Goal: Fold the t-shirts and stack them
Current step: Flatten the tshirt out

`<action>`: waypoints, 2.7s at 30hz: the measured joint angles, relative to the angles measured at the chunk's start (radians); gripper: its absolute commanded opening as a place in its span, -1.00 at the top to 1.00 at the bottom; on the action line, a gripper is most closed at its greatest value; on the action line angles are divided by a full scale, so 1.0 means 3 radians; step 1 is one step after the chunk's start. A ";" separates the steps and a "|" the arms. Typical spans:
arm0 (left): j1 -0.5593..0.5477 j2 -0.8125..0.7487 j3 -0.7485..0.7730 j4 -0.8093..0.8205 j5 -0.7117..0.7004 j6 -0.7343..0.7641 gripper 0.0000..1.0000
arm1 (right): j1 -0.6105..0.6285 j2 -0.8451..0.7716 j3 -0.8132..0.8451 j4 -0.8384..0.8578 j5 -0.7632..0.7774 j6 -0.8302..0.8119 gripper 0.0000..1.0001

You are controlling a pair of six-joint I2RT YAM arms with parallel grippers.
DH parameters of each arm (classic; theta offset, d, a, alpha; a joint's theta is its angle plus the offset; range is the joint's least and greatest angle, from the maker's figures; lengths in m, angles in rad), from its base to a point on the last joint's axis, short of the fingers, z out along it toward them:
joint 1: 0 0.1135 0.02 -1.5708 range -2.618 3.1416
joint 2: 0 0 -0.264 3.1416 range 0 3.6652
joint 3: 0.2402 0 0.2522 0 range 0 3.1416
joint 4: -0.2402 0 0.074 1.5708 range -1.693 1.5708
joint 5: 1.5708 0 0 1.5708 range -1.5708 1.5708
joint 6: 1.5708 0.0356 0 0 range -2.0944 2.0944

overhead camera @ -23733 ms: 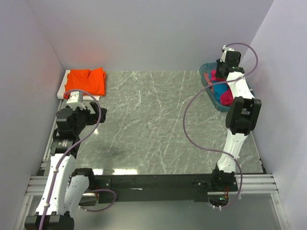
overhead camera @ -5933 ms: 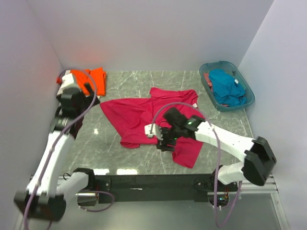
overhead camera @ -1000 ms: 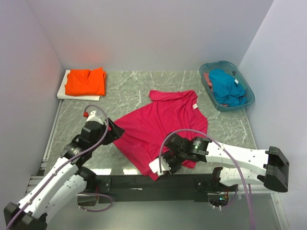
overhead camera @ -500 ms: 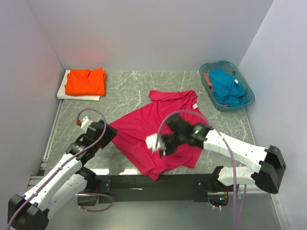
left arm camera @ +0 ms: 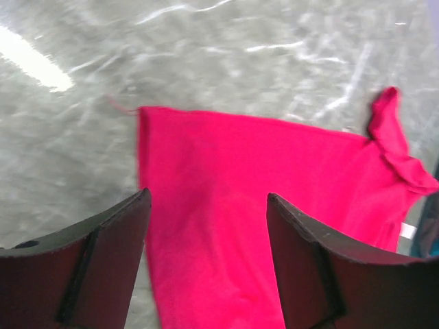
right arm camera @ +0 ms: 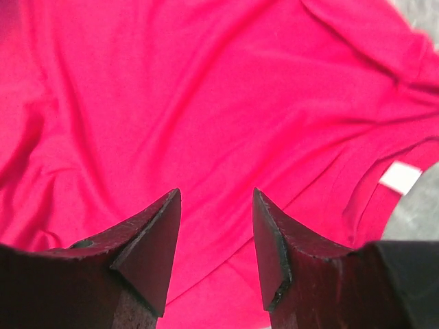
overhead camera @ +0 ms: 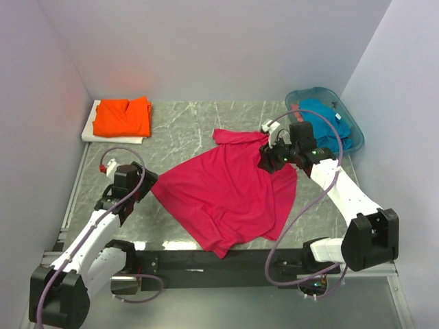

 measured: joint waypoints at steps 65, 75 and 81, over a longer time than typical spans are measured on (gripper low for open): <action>0.0278 -0.0095 0.1106 -0.0455 0.0240 0.2258 -0.76 | 0.0795 0.3344 0.3109 -0.0699 0.1929 -0.1425 0.19; 0.0278 -0.0095 0.1108 -0.0454 0.0240 0.2263 -0.75 | 0.0800 0.3348 0.3109 -0.0701 0.1930 -0.1427 0.19; 0.0278 -0.0093 0.1108 -0.0453 0.0240 0.2266 -0.75 | 0.0807 0.3474 0.3132 -0.0701 0.1951 -0.1427 0.26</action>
